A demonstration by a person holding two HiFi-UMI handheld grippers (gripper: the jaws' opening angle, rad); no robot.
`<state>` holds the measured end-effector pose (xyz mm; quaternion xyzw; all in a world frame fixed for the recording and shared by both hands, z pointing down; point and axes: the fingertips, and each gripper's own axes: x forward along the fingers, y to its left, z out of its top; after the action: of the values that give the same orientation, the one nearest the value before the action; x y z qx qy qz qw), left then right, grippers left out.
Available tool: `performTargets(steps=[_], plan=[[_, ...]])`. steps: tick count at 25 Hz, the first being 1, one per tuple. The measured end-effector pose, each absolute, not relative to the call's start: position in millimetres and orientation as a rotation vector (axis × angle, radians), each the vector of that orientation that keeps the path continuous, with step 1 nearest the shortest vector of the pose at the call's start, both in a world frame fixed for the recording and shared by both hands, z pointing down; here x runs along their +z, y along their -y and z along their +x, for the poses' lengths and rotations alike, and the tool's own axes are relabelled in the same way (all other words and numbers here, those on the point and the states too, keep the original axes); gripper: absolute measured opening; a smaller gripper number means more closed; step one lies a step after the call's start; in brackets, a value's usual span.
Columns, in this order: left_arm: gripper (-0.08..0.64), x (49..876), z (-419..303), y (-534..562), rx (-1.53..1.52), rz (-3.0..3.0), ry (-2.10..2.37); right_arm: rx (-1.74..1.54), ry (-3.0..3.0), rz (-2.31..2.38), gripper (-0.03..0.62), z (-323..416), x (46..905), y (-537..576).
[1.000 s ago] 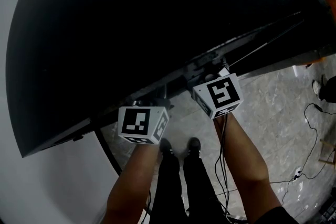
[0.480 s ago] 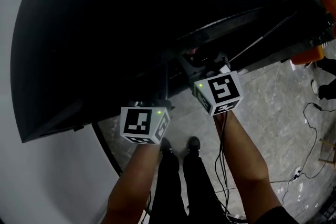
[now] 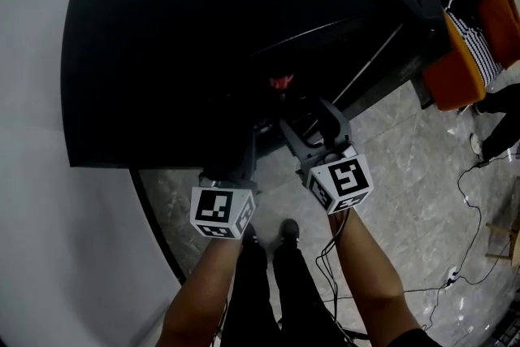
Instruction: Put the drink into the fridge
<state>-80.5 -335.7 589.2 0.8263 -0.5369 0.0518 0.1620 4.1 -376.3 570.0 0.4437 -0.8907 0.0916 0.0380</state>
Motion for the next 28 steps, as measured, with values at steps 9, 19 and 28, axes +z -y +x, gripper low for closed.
performTargets(steps=[9,19,28], plan=[[0.011,513.4,-62.6,218.9,0.243,2.395,1.392,0.425,2.831,1.020,0.030,7.3,468.3,235.5],[0.011,390.3,-30.1,74.0,0.211,2.561,1.198,0.296,2.879,0.874,0.023,58.8,329.8,88.2],[0.011,293.1,-40.6,-27.4,-0.033,2.730,1.034,0.015,2.875,1.046,0.023,71.0,206.5,-25.9]])
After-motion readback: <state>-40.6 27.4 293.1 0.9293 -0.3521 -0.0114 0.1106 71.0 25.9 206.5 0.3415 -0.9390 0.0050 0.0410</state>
